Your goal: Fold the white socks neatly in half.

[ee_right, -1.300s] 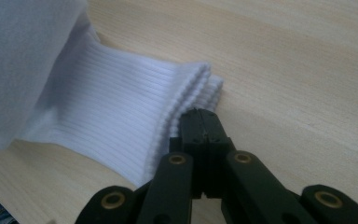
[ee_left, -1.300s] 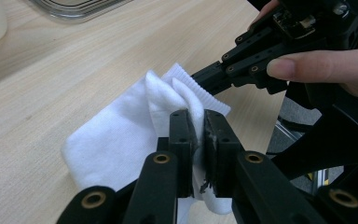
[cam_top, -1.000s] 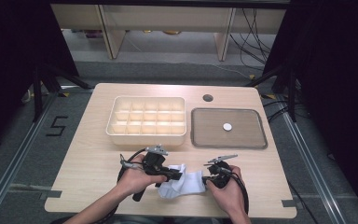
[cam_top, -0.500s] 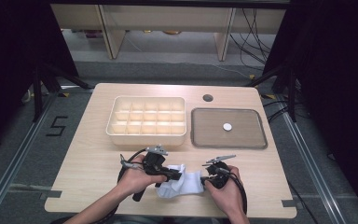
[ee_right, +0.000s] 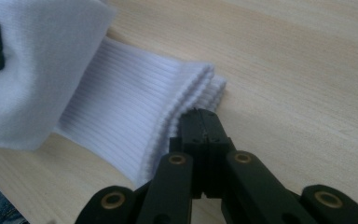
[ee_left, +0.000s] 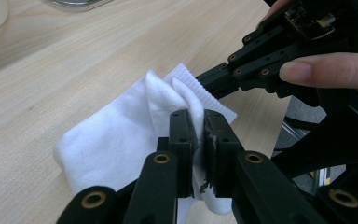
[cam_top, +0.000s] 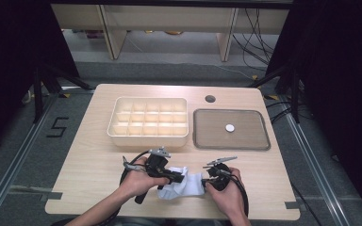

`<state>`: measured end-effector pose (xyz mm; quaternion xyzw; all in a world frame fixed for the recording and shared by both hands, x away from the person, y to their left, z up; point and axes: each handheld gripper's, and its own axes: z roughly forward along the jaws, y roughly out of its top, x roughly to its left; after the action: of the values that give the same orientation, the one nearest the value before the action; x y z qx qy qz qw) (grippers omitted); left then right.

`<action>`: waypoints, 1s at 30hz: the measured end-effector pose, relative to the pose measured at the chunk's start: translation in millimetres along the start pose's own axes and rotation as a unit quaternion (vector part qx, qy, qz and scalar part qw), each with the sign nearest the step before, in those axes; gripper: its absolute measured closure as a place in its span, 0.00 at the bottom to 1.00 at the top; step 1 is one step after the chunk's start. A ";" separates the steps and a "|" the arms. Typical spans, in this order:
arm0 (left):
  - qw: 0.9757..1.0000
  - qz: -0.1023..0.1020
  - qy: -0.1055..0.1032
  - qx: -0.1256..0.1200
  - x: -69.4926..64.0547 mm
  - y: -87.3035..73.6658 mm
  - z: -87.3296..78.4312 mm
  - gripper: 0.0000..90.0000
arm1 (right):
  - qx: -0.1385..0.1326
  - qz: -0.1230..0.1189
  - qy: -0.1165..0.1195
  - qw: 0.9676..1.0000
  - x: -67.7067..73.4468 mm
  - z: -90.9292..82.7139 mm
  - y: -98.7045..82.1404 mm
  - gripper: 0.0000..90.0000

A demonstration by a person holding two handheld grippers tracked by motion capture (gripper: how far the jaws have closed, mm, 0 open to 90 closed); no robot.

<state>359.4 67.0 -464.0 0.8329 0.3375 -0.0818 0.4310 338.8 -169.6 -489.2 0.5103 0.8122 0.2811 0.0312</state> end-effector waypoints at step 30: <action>1.000 0.000 0.000 0.005 0.1 -1.1 3.0 0.91 | 0.007 0.002 0.010 1.000 6.5 4.3 0.2 1.00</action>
<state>359.3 65.2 -466.6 0.8348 0.3371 -0.0837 0.4271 337.4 -162.3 -491.2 0.5093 0.8134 0.2805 0.0186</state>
